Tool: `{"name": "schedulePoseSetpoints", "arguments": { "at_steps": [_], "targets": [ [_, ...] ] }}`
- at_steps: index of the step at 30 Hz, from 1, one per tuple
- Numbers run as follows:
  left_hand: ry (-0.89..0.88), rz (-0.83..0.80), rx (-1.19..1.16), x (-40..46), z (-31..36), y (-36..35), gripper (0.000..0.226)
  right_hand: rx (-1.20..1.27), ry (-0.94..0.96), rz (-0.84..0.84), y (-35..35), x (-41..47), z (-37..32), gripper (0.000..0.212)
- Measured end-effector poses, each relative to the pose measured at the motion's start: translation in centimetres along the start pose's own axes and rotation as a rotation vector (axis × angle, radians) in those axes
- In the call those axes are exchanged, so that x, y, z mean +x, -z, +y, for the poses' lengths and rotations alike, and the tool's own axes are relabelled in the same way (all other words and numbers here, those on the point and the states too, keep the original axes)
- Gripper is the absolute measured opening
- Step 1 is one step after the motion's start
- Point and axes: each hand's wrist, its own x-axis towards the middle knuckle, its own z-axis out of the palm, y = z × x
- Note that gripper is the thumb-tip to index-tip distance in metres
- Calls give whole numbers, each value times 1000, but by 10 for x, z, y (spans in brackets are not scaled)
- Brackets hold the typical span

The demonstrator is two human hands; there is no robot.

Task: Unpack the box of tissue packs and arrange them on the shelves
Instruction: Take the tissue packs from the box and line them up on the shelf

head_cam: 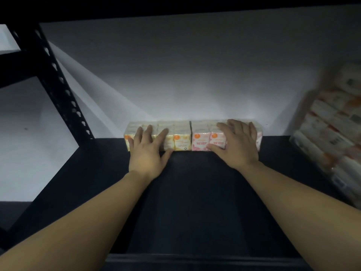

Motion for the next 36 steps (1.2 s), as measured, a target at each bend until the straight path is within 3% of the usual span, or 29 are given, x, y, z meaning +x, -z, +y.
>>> {"name": "schedulePoseSetpoints", "arguments": {
  "at_steps": [3,9,13,21,27,31,36],
  "targets": [
    [2,-7,19,-1,0,0,68,-39,12,-20,-1,1,-1,80],
    [20,-176,139,-1,5,23,88,-79,-3,-155,21,2,-13,90],
    [118,-221,175,-26,24,42,99,-69,4,-149,40,-23,-28,92],
    [220,-305,-68,-127,46,71,79,121,22,-277,79,-112,-68,73],
    [106,-270,-92,-195,30,88,75,193,-15,-274,102,-183,-112,70],
    [-75,-266,-88,-248,10,93,76,176,-26,-299,103,-238,-139,73],
    [-293,-236,-176,-318,-22,78,73,204,-18,-163,97,-318,-158,61]
  ]
}}
